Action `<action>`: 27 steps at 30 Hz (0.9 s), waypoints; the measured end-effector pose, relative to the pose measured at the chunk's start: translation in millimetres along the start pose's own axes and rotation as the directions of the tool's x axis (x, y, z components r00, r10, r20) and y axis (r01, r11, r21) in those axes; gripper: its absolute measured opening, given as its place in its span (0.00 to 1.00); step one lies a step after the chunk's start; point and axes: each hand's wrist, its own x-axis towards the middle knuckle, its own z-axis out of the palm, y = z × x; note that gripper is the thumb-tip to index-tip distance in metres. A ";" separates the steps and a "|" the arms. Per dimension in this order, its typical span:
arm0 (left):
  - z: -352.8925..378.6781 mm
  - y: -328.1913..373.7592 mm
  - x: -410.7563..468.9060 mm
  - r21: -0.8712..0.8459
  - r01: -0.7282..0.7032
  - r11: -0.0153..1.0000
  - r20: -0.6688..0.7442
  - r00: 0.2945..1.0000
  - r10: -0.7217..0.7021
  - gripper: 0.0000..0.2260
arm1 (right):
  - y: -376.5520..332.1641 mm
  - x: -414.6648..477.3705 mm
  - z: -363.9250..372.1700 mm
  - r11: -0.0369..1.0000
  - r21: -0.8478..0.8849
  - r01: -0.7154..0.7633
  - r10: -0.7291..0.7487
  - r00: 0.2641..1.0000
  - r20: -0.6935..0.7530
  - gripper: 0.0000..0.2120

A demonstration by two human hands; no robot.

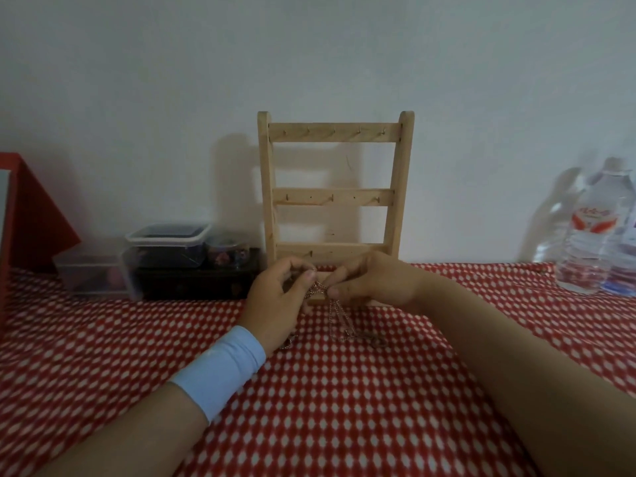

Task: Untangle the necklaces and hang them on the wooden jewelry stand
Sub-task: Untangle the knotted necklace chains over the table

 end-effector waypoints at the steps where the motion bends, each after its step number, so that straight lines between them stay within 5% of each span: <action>1: 0.7 -1.2 -0.7 0.027 0.003 1.000 -0.001 1.000 -0.003 0.04 | -0.4 -1.1 -2.1 1.000 -0.022 -0.013 0.013 1.000 0.006 0.06; 4: 2.4 -0.7 -5.5 0.124 -0.022 0.992 0.013 1.000 0.021 0.05 | -0.2 -3.4 -0.8 0.992 -0.117 -0.037 0.041 0.999 0.027 0.05; 7: -0.7 -3.5 -6.6 0.375 -0.102 0.921 0.075 0.994 0.079 0.03 | 3.8 -2.9 2.6 0.999 0.028 -0.029 0.031 0.997 -0.077 0.07; 10: -4.7 -10.0 -8.5 0.523 -0.081 0.848 0.168 0.986 -0.010 0.06 | 5.1 -4.4 3.9 0.992 0.129 -0.002 0.019 0.992 -0.128 0.10; 17: 1.5 1.7 -11.3 0.151 0.066 0.986 0.191 0.977 -0.094 0.05 | 1.3 -1.2 15.3 0.993 0.089 0.081 -0.071 0.991 -0.117 0.07; 27: -2.6 6.7 -2.0 -0.123 0.386 0.914 0.239 0.906 -0.350 0.12 | -5.5 -5.7 10.7 0.999 -0.035 0.014 -0.011 0.996 0.084 0.08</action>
